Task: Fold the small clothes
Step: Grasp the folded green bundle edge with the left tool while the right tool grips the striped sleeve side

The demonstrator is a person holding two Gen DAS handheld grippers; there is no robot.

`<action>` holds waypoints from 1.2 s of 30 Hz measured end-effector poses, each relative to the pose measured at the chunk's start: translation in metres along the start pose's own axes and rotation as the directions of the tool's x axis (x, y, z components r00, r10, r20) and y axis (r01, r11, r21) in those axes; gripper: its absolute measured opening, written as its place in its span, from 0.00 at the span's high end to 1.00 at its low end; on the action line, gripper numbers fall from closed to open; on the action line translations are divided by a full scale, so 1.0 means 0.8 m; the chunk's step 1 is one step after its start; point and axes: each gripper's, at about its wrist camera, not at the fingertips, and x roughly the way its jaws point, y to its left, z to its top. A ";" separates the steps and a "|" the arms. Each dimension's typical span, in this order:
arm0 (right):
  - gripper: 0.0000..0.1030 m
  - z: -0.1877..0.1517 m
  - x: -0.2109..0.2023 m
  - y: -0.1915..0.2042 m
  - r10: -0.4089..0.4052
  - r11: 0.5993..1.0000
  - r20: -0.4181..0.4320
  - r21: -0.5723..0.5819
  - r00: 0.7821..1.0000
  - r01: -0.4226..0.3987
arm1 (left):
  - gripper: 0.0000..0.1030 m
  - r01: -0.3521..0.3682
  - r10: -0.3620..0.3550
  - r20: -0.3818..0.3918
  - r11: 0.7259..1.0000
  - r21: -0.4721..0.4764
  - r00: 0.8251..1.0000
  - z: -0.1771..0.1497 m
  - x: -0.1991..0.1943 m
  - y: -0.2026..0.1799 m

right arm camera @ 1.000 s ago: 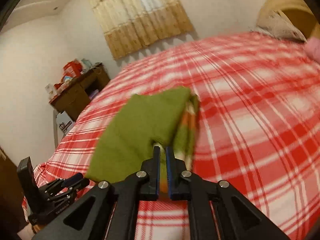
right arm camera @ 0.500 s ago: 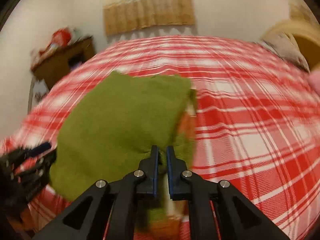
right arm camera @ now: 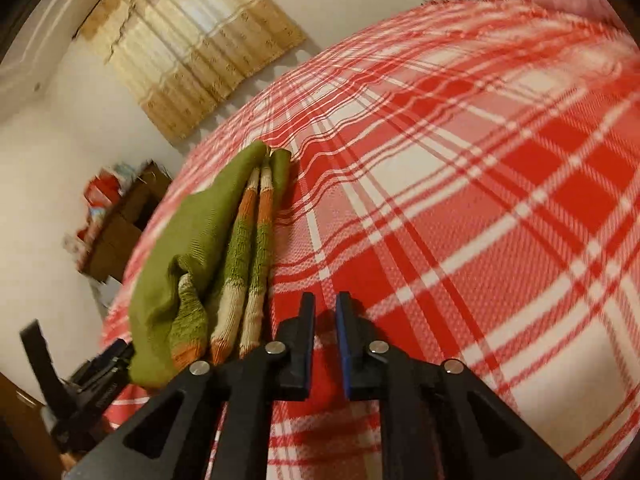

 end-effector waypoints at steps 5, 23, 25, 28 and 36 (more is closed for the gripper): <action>0.45 -0.002 -0.001 0.030 0.030 0.996 -0.011 -0.084 0.999 -0.031 | 0.47 0.096 -0.097 -0.014 0.994 -0.053 0.995 0.003 -0.006 0.018; 0.31 0.080 0.037 0.098 0.091 0.976 -0.043 -0.197 0.995 -0.098 | 0.19 0.301 -0.308 -0.011 0.936 -0.182 0.951 0.101 0.088 0.007; 0.31 0.082 0.048 0.096 0.086 0.976 -0.053 -0.197 0.995 -0.095 | 0.19 0.327 -0.342 -0.037 0.923 -0.204 0.939 0.091 0.099 0.002; 0.31 0.084 0.062 0.091 0.082 0.976 -0.071 -0.196 0.994 -0.095 | 0.18 0.376 -0.396 -0.029 0.890 -0.259 0.918 0.074 0.105 0.006; 0.30 0.117 0.109 0.076 0.133 0.983 -0.109 -0.111 0.985 -0.145 | 0.14 0.428 -0.448 -0.032 0.871 -0.240 0.894 0.075 0.106 0.004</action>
